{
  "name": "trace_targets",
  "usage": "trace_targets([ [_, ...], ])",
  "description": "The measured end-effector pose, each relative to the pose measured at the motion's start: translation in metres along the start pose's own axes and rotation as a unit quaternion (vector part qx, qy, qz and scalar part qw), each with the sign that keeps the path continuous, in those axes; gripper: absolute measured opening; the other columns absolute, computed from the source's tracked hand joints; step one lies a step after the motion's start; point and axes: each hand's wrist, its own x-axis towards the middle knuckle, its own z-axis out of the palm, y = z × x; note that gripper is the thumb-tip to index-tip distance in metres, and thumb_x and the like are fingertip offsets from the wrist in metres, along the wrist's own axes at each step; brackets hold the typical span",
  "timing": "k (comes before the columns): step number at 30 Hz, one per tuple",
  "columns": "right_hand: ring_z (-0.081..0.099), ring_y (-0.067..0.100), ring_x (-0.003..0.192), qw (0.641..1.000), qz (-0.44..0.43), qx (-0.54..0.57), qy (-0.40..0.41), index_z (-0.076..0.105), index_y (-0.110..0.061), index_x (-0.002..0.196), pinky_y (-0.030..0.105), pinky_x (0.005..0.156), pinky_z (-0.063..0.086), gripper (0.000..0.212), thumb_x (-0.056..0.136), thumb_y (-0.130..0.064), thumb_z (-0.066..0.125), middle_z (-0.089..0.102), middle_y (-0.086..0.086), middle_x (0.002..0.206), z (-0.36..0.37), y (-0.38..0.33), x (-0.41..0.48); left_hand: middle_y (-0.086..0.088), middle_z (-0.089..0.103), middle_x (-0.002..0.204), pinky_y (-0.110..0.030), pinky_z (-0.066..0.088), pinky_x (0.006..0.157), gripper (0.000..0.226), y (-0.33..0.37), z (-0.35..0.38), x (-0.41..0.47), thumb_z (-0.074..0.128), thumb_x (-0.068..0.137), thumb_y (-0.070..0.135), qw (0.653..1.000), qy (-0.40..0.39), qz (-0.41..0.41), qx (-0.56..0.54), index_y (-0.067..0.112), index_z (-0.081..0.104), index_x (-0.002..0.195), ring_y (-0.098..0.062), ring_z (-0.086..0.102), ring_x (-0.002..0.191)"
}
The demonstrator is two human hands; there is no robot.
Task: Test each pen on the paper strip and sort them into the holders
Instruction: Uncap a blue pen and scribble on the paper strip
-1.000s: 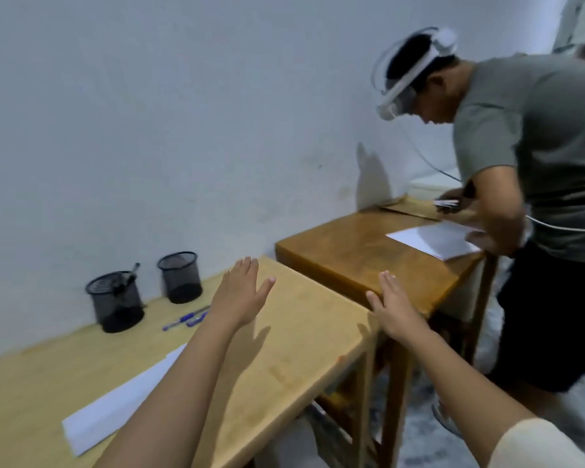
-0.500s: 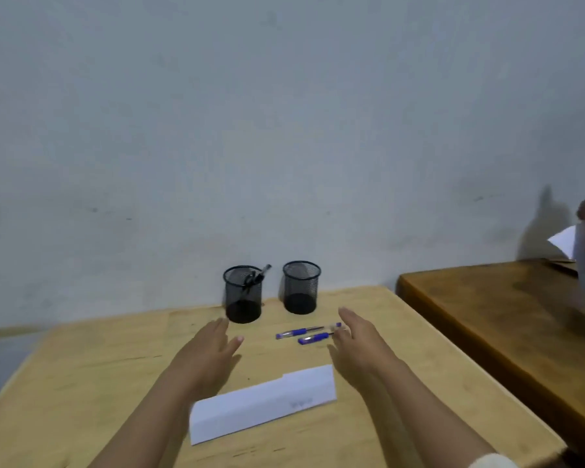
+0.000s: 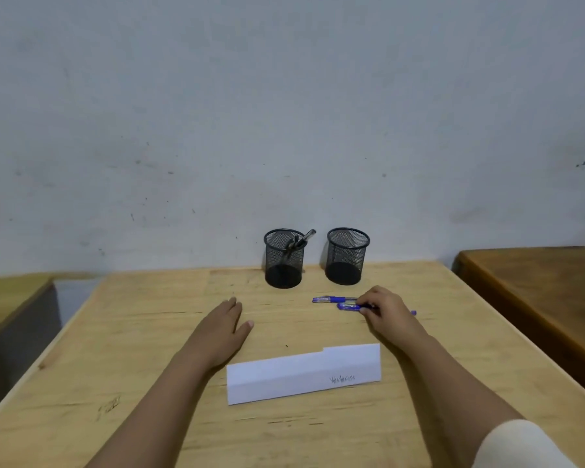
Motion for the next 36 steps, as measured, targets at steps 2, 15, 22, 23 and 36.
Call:
trace_targets([
  [2, 0.054, 0.017, 0.085, 1.0, 0.0, 0.001, -0.005, 0.07, -0.009, 0.098, 0.022, 0.075, 0.039, 0.017, 0.086, -0.006, 0.058, 0.054, -0.001, 0.093, -0.001, -0.002, 0.003, -0.004, 0.014, 0.158, -0.03, 0.014, 0.116, 0.061, 0.001, -0.002, -0.001, 0.037, 0.098, 0.042, 1.0, 0.004, 0.001, -0.023, 0.01, 0.021, 0.148, -0.017, 0.012, 0.146],
  [15, 0.052, 0.009, 0.072, 0.98, -0.15, 0.112, 0.062, 0.072, -0.006, 0.092, 0.004, 0.069, 0.035, 0.013, 0.084, -0.004, 0.062, 0.059, 0.002, 0.083, -0.008, -0.094, 0.012, -0.005, 0.065, 0.095, -0.03, 0.049, 0.092, 0.028, 0.093, -0.043, 0.001, 0.049, 0.096, 0.029, 0.895, 0.019, 0.064, -0.442, 0.008, 0.065, 0.106, -0.014, 0.063, 0.09],
  [22, 0.054, 0.012, 0.079, 0.967, -0.212, 0.122, 0.07, 0.071, -0.008, 0.094, 0.009, 0.075, 0.039, 0.014, 0.086, -0.006, 0.06, 0.062, 0.007, 0.091, -0.012, -0.122, 0.013, -0.009, 0.067, 0.075, -0.02, 0.053, 0.078, 0.016, 0.084, -0.064, -0.004, 0.056, 0.092, 0.009, 0.864, 0.08, 0.052, -0.494, -0.001, 0.068, 0.09, -0.003, 0.066, 0.062],
  [23, 0.055, 0.013, 0.08, 0.966, -0.215, 0.123, 0.067, 0.071, -0.008, 0.094, 0.013, 0.076, 0.041, 0.014, 0.087, -0.007, 0.06, 0.062, 0.007, 0.091, -0.012, -0.123, 0.013, -0.011, 0.067, 0.075, -0.018, 0.054, 0.077, 0.015, 0.081, -0.066, -0.005, 0.057, 0.091, 0.008, 0.86, 0.082, 0.051, -0.501, -0.003, 0.068, 0.09, -0.004, 0.066, 0.061],
  [36, 0.06, 0.005, 0.066, 0.932, -0.056, 0.359, -0.012, 0.073, -0.013, 0.078, 0.019, 0.066, 0.05, 0.001, 0.077, -0.013, 0.073, 0.068, -0.004, 0.069, -0.029, -0.098, 0.002, -0.004, 0.072, 0.079, -0.022, 0.05, 0.08, 0.009, 0.062, -0.067, -0.016, 0.071, 0.079, 0.005, 0.832, 0.13, 0.043, -0.538, 0.012, 0.073, 0.085, -0.016, 0.065, 0.082],
])
